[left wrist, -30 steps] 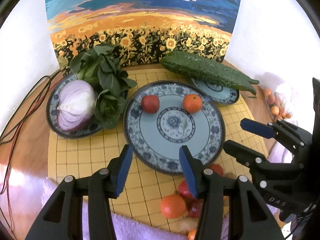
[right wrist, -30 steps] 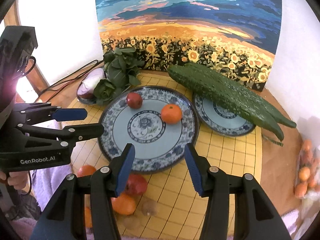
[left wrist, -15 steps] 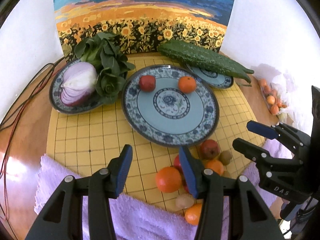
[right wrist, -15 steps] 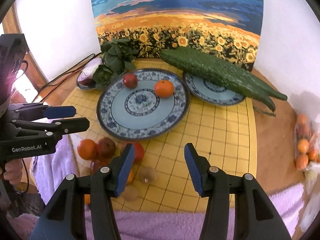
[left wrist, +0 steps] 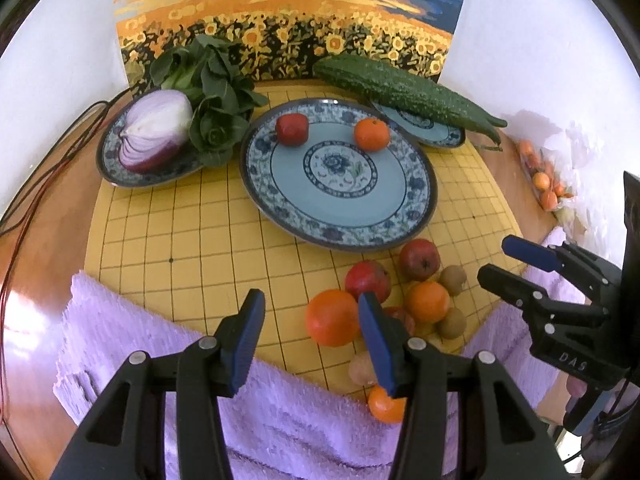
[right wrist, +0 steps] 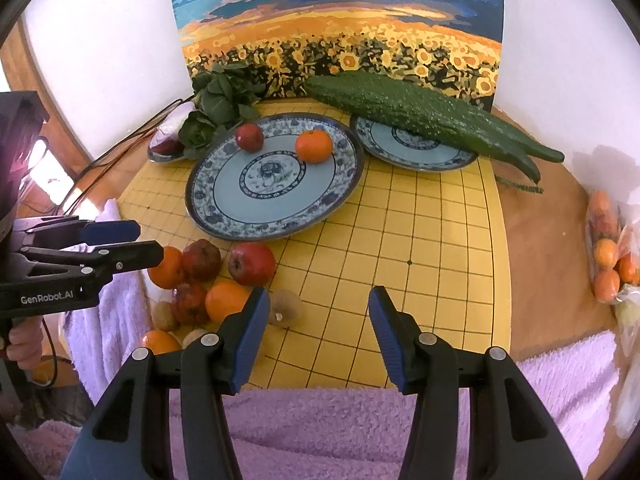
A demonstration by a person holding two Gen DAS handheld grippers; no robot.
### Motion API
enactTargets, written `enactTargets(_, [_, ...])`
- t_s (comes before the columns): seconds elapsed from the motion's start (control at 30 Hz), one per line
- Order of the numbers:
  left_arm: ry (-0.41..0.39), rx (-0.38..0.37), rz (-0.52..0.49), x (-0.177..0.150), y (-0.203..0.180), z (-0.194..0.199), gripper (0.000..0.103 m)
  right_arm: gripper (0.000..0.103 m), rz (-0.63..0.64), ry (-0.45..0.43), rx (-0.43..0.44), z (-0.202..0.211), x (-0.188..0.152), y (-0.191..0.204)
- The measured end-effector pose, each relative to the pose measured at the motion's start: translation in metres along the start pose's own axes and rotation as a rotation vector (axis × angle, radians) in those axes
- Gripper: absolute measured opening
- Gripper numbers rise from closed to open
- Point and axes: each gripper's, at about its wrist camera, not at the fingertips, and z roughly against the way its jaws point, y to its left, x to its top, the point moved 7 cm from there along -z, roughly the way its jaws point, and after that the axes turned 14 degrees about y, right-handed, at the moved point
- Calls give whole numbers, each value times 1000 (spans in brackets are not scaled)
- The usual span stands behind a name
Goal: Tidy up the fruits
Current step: 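Grasp a kiwi with the right tool while the left tool grasps an orange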
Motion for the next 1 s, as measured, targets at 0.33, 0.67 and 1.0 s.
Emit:
enactTargets(0.33, [18,-12,1,-7,-2,-7,52,53,-14,26,13,-7,-8,-4])
enactTargets(0.67, [24,-35,-2,-7,-5,-11,52,53,-18,44,31,-10,-11,-5])
enactTargets(1.0, [20,-49,-3,-5,-4,-13,45,53,3,61,46,-14,-9,0])
